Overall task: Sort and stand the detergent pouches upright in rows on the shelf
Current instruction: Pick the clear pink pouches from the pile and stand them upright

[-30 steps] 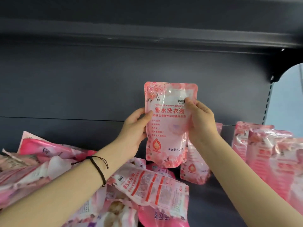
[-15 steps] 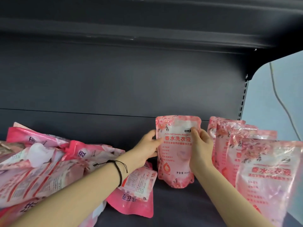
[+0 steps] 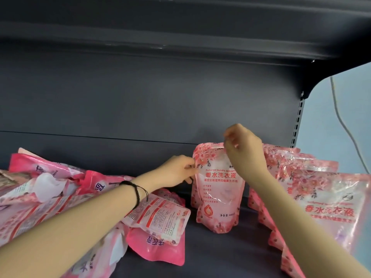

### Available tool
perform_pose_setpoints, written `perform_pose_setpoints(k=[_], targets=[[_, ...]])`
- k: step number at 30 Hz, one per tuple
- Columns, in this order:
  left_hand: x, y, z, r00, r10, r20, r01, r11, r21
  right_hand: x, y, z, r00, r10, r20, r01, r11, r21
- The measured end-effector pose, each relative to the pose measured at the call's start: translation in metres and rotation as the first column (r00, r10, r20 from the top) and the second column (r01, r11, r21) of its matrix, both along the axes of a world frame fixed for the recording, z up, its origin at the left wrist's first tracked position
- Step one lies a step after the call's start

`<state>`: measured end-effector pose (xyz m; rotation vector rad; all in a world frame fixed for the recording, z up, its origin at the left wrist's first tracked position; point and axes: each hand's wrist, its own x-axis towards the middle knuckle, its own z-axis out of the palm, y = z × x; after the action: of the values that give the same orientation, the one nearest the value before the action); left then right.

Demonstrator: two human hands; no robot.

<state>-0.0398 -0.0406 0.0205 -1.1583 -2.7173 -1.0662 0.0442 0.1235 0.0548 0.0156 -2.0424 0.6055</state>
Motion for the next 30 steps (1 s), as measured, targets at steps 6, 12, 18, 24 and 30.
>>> perform_pose_setpoints(k=[6, 12, 18, 24, 30], targets=[[0.01, -0.043, 0.032, 0.961, -0.012, -0.278, -0.091, 0.931, -0.353, 0.007, -0.022, 0.022, 0.902, -0.106, 0.418, -0.152, 0.828, 0.54], [0.008, -0.114, 0.043, 0.885, -0.099, -0.454, -0.252, 0.719, -0.647, -0.001, -0.058, 0.024, 0.85, -0.135, 0.509, -0.341, 0.594, 0.728], [-0.017, -0.177, 0.031, 0.886, -0.168, -0.432, -0.228, 0.654, -0.721, -0.02, -0.107, 0.003, 0.853, -0.063, 0.519, -0.416, 0.518, 0.747], [-0.038, -0.221, 0.033, 0.69, -0.413, -0.595, -0.314, 0.57, -0.759, -0.035, -0.164, -0.015, 0.877, -0.082, 0.474, -0.405, 0.406, 0.82], [-0.045, -0.249, 0.016, 0.713, -0.352, -0.606, -0.196, 0.73, -0.655, -0.038, -0.214, -0.045, 0.842, -0.126, 0.525, -0.375, 0.563, 0.736]])
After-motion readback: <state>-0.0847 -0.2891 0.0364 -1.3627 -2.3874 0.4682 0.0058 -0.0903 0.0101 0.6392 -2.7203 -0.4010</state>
